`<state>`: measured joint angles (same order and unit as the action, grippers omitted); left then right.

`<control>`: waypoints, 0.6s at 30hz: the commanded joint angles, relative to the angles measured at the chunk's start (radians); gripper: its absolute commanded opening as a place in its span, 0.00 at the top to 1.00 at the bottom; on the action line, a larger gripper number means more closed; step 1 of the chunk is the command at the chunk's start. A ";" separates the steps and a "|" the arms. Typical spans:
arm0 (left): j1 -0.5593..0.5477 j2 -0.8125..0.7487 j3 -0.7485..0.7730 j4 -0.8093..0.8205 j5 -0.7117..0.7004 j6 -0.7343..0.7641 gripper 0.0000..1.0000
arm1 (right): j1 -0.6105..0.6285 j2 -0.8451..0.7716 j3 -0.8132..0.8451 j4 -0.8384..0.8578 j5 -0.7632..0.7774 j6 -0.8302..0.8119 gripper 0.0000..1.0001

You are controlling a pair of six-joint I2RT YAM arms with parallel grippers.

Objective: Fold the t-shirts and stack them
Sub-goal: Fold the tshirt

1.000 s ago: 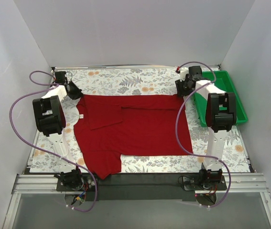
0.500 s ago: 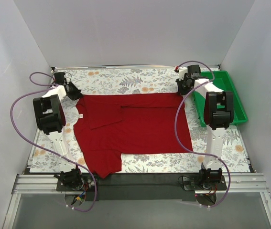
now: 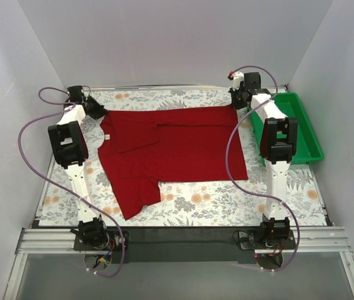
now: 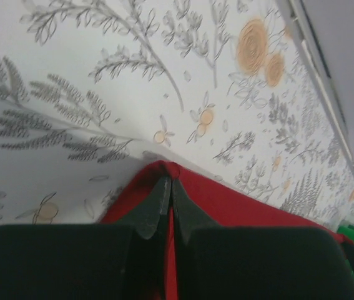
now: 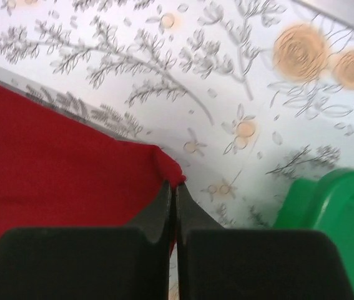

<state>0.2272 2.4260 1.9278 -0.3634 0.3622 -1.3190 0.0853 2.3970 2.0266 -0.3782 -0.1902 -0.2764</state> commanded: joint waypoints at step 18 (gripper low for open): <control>0.023 -0.614 -0.442 0.151 0.006 0.083 0.59 | -0.007 -0.433 -0.285 0.015 -0.400 -0.309 0.32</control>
<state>0.2413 2.1807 1.7367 -0.2810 0.3447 -1.3041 0.0746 2.1952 1.8835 -0.3454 -0.2886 -0.3893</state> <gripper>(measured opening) 0.412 0.674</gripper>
